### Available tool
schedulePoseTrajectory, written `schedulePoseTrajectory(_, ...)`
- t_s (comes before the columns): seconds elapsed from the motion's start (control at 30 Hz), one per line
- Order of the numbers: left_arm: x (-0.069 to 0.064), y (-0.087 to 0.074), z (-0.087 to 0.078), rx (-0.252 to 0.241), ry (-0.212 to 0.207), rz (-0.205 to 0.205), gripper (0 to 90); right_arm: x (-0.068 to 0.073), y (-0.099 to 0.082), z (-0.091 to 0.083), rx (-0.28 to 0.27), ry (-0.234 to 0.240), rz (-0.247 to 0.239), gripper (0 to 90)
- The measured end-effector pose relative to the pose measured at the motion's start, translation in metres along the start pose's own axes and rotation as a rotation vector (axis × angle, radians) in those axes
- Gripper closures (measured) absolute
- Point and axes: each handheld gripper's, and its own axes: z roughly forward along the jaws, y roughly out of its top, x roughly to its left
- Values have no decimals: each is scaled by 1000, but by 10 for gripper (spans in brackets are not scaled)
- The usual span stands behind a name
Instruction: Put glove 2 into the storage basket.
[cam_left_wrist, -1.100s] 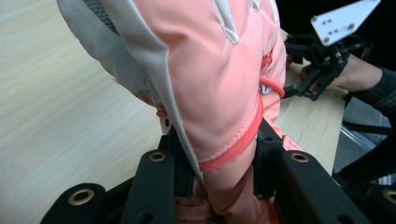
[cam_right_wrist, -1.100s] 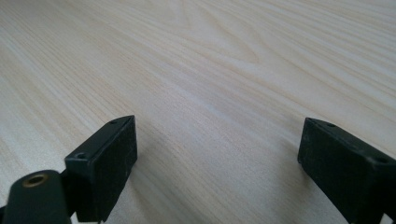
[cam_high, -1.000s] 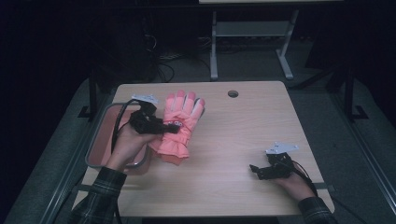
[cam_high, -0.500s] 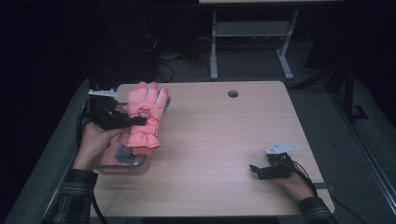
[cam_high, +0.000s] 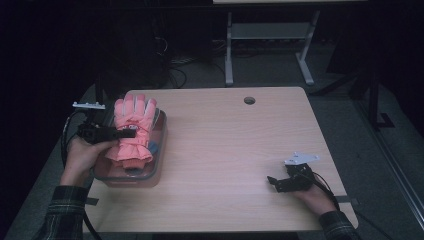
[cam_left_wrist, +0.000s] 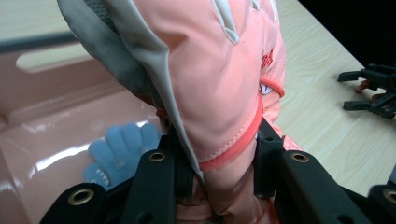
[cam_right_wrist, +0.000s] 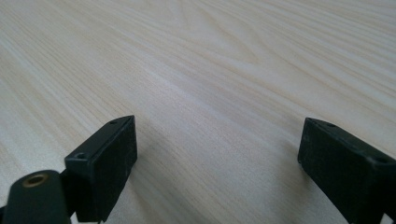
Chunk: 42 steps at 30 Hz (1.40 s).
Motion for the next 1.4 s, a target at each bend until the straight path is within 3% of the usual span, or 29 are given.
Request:
schedulePoseTrajectory(0.4,30,-19,33,99,21,-73,665,0,0,0,0,-1,0,114)
schedulePoseTrajectory(0.63,36,-24,47,135,8,-89,656,0,0,0,0,-1,2,114)
schedulePoseTrajectory(0.77,36,-24,51,153,36,-78,632,0,0,0,0,-2,2,114)
schedulePoseTrajectory(1.0,35,-20,50,162,59,-67,464,0,0,0,0,-1,2,114)
schedulePoseTrajectory(1.2,36,-16,46,142,109,-56,283,0,0,0,1,-1,2,114)
schedulePoseTrajectory(1.4,38,-12,34,104,167,-45,231,0,0,0,0,-2,2,114)
